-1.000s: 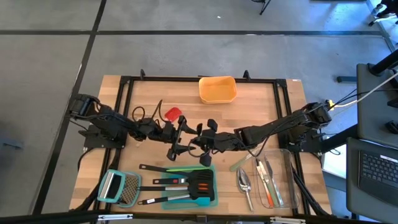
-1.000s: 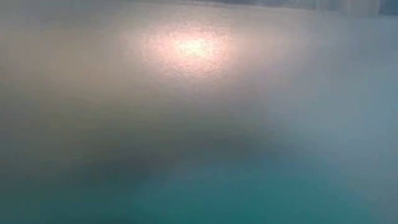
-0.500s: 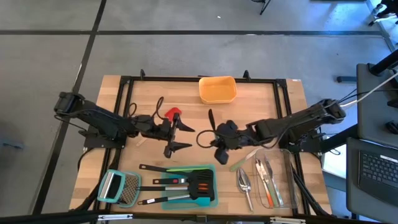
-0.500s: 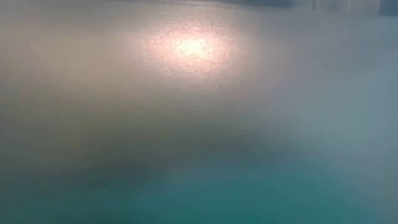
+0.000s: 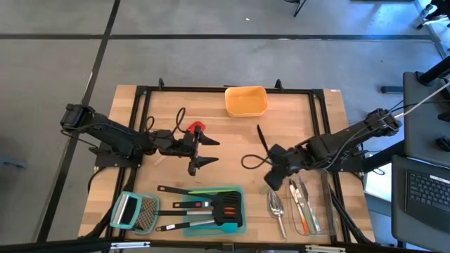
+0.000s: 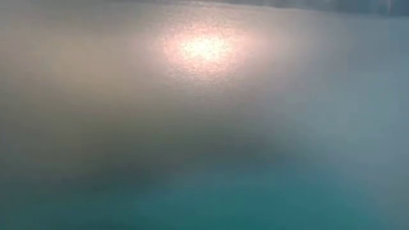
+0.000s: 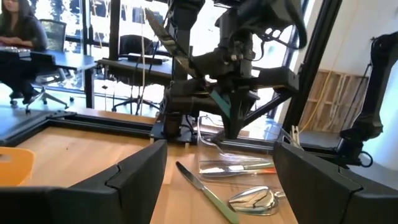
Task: Pick & Place Kitchen Items
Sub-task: Put the blue table knife into the transparent bin
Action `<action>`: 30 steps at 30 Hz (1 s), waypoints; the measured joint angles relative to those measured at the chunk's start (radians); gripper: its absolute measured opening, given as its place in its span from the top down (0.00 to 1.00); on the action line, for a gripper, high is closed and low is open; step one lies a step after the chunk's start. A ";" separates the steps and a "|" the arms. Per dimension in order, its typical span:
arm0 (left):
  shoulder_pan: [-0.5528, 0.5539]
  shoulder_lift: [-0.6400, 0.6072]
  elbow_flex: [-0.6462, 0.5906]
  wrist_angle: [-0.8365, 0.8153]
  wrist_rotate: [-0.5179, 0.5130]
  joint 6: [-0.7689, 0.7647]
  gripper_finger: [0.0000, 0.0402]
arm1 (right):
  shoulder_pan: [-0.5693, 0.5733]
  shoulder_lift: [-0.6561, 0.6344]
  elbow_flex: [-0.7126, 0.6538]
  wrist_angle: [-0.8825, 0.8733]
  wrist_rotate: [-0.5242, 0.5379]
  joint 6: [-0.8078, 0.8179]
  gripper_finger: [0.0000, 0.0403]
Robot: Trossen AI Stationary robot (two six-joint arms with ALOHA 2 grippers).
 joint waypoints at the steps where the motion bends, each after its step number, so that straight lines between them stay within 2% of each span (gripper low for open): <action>1: 0.000 0.000 0.000 0.000 0.000 -0.009 0.28 | 0.014 -0.008 0.000 -0.032 -0.021 0.031 0.97; 6: 0.000 0.000 0.000 -0.007 -0.003 -0.029 0.28 | 0.095 -0.028 0.000 -0.122 -0.109 0.213 0.97; 12: 0.000 0.000 0.000 -0.004 -0.047 -0.048 0.28 | 0.188 -0.028 0.000 -0.153 -0.149 0.391 0.97; 22: 0.000 0.000 0.003 0.009 -0.048 -0.052 0.28 | 0.365 -0.009 0.000 -0.164 -0.097 0.679 0.97; 30: 0.000 -0.003 0.004 0.023 -0.047 -0.046 0.28 | 0.514 0.063 0.000 -0.108 -0.089 0.910 0.97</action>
